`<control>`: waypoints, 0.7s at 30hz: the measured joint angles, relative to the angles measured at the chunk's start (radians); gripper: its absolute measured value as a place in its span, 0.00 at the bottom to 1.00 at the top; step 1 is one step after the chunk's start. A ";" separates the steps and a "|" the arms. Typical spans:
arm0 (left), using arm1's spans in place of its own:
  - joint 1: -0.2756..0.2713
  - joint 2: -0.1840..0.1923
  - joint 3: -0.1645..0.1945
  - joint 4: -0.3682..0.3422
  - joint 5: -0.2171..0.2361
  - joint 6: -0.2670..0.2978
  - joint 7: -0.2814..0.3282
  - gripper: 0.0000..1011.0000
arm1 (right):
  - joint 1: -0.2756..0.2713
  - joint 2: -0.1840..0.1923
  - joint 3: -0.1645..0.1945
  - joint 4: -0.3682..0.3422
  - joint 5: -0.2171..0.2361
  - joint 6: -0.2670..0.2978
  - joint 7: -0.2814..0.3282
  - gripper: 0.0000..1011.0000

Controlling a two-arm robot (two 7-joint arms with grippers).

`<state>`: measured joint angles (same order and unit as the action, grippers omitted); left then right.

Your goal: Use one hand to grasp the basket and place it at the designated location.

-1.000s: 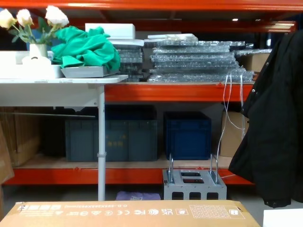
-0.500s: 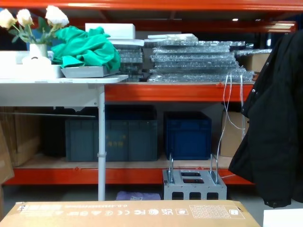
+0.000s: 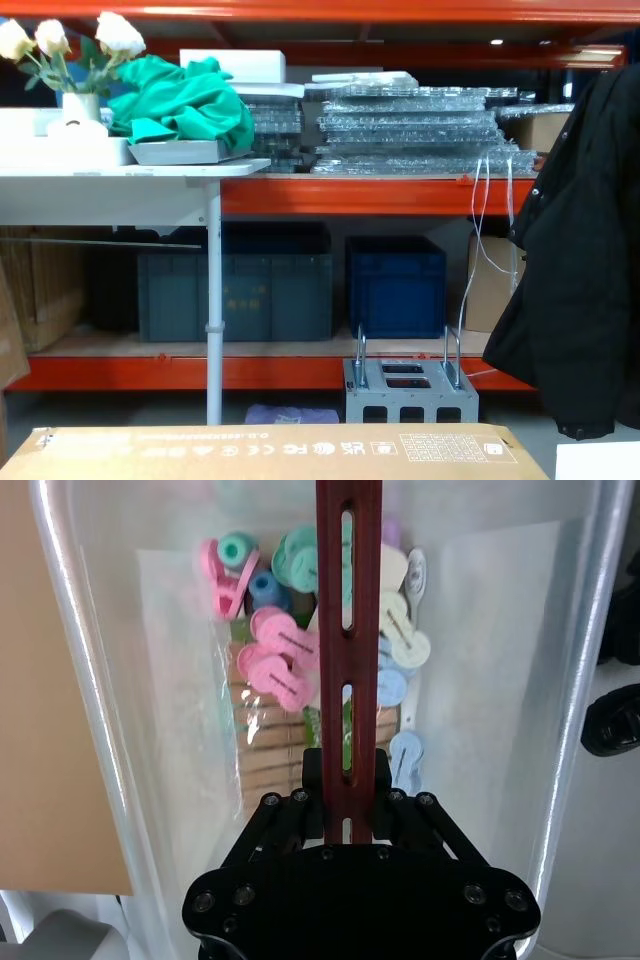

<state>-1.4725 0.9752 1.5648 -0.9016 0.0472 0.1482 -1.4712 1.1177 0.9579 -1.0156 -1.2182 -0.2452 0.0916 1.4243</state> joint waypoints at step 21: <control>0.000 0.000 0.000 0.000 0.000 0.000 0.000 0.00 | -0.002 -0.036 -0.024 0.034 -0.019 -0.004 0.038 0.38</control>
<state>-1.4726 0.9751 1.5648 -0.9017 0.0474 0.1483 -1.4711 1.1161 0.9220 -1.0395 -1.1847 -0.2640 0.0874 1.4621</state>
